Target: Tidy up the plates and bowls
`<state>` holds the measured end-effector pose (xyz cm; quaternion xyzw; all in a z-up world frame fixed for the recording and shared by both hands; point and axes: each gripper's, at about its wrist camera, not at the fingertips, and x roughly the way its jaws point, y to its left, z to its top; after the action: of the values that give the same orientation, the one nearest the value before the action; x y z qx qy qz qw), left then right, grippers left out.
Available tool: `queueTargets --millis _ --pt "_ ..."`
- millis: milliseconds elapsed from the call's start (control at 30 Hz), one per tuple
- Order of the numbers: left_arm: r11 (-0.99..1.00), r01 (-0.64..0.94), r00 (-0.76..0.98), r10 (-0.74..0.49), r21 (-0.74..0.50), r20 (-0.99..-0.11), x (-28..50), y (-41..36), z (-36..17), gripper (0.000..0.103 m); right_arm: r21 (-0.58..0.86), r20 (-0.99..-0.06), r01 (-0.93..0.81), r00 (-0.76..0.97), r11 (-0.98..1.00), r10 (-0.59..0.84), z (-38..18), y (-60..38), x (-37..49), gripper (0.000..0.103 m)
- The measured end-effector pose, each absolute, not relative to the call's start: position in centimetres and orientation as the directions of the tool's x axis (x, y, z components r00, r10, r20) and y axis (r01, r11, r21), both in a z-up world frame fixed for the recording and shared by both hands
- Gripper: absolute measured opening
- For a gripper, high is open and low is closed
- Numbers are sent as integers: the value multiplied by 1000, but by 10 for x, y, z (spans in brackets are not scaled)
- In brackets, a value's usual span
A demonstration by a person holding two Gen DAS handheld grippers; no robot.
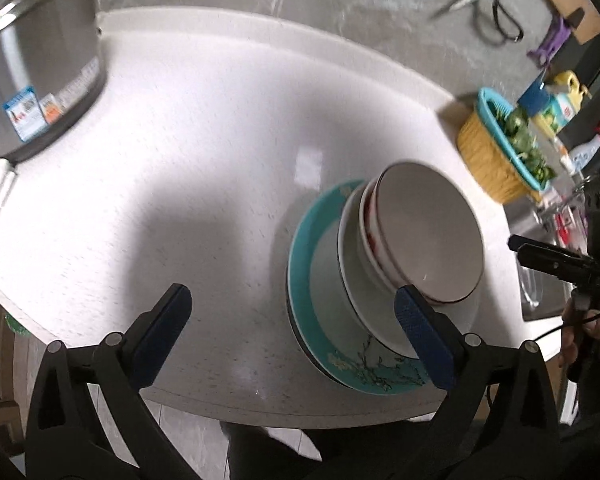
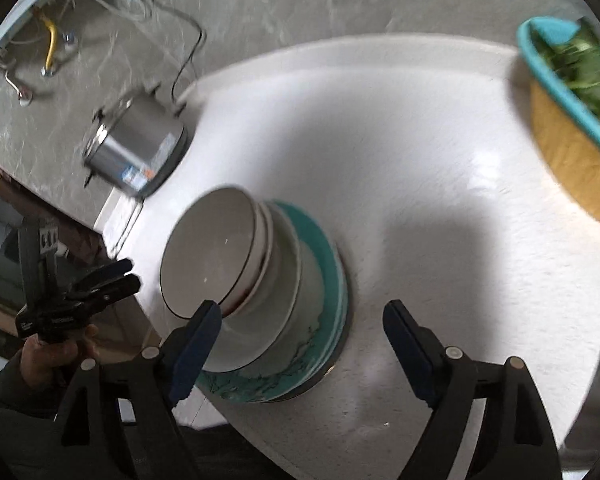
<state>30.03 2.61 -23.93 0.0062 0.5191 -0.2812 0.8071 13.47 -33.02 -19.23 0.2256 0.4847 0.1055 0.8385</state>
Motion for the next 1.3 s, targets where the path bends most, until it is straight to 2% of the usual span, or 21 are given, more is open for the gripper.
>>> queueTargets --millis 67,167,267,300,333,400,433,467,533,567,733,833,967,1100,1233,1300 --pt "843 466 341 -453 -271 -823 294 33 -223 103 453 -750 55 562 890 348 -180 -330 124 86" --pt "836 477 384 -475 -270 -792 277 36 -197 103 386 -707 61 660 921 252 -154 -319 104 93" --pt "829 495 446 -500 -261 -743 248 43 -161 103 290 -578 62 807 955 123 -114 -294 70 94" --pt "834 492 470 -496 -249 -730 239 43 -149 103 228 -500 72 864 971 53 -92 -278 49 101" --pt "841 481 497 -493 -246 -714 229 46 -137 103 175 -444 89 896 981 -2 -77 -265 34 103" --pt "826 477 519 -541 -301 -662 208 58 -111 103 46 -310 187 937 981 -164 -50 -233 0 103" --pt "819 473 515 -556 -325 -653 198 62 -100 103 16 -276 249 932 968 -235 -46 -223 -11 103" --pt "817 466 504 -560 -339 -658 190 64 -92 103 1 -291 289 916 957 -276 -40 -216 -15 103" --pt "808 461 472 -573 -366 -671 173 69 -83 103 47 -390 208 904 977 -174 -33 -206 -16 103" --pt "794 461 457 -594 -395 -662 164 73 -80 103 78 -397 173 909 982 -128 -31 -203 -21 103" --pt "747 378 409 -664 -547 -626 123 97 -76 103 102 -364 106 929 989 -62 -17 -190 -49 103" --pt "769 354 395 -639 -532 -661 105 92 -81 103 160 -359 40 933 986 20 -10 -198 -62 103" --pt "721 340 380 -692 -604 -613 79 86 -84 103 199 -344 -1 936 980 71 -9 -216 -74 103" --pt "743 340 397 -669 -576 -628 51 66 -78 103 186 -330 -34 939 982 95 -9 -238 -89 103" --pt "744 283 446 -661 -606 -603 17 55 -74 103 227 -328 -56 936 972 131 -14 -261 -94 103" --pt "824 287 479 -566 -489 -671 1 39 -69 103 247 -332 -78 929 966 161 -17 -270 -94 103"
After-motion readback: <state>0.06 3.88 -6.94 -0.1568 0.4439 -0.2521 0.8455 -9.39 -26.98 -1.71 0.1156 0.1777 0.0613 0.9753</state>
